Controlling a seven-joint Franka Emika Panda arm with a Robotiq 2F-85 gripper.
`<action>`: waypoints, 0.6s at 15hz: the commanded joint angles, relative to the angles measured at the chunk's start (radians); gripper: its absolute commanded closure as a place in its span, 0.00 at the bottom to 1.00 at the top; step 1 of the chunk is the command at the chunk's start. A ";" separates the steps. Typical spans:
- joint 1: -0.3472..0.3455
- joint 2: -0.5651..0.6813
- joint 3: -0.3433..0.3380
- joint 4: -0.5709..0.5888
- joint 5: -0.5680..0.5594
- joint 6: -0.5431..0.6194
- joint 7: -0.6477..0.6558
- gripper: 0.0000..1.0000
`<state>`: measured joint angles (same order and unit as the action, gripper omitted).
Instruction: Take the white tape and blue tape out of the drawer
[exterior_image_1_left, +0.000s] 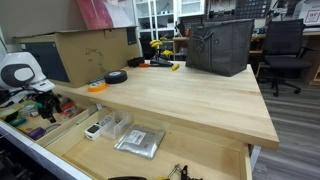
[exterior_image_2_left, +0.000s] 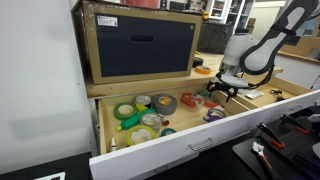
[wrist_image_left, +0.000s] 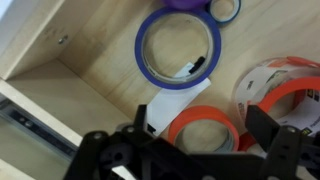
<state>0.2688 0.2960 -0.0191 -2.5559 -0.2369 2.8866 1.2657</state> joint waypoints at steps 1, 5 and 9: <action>0.044 0.076 -0.040 0.066 0.054 0.039 0.025 0.00; 0.071 0.132 -0.015 0.133 0.145 0.052 0.004 0.00; 0.119 0.183 -0.027 0.194 0.180 0.051 -0.001 0.00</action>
<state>0.3570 0.4296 -0.0334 -2.4112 -0.0886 2.9146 1.2653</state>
